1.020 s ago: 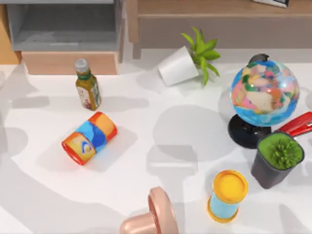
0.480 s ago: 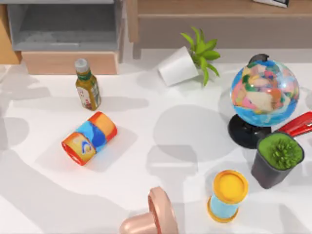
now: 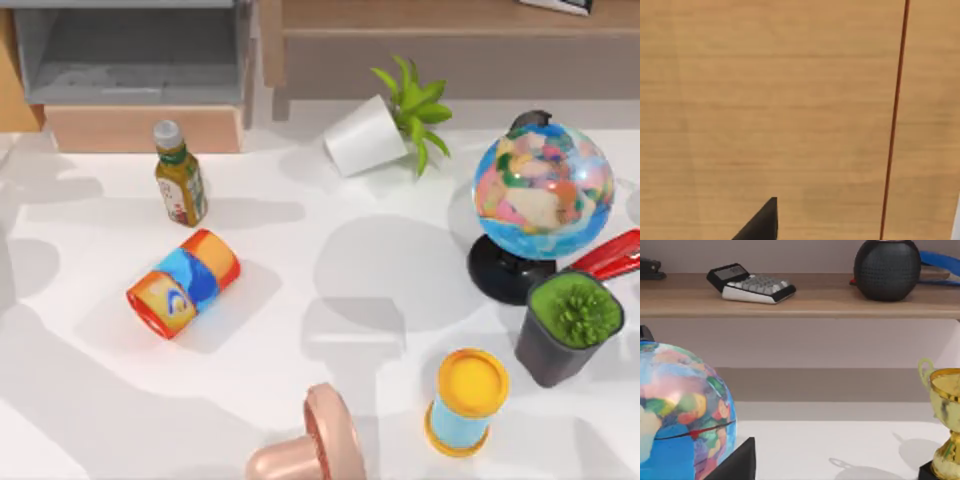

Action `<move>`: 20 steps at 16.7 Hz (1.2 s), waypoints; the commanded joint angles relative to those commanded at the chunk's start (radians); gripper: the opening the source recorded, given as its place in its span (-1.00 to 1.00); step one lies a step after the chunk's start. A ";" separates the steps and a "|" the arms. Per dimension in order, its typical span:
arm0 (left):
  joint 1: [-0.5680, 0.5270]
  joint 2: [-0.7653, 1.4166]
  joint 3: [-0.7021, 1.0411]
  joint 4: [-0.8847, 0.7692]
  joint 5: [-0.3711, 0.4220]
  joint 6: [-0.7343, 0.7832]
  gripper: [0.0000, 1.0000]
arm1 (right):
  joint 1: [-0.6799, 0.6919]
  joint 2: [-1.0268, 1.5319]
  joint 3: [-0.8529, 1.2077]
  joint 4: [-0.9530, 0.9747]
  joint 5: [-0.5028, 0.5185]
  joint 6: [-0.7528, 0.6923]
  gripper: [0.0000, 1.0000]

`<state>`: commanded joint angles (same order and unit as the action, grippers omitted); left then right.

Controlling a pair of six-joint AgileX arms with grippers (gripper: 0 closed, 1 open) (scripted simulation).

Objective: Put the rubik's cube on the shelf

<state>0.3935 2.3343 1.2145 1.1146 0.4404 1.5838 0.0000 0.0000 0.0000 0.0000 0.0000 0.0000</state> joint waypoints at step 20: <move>0.011 0.001 -0.018 -0.001 0.001 -0.006 -1.00 | 0.000 0.000 0.000 0.000 0.000 0.000 1.00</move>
<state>0.4044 2.3352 1.1970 1.1140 0.4418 1.5782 0.0000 0.0000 0.0000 0.0000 0.0000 0.0000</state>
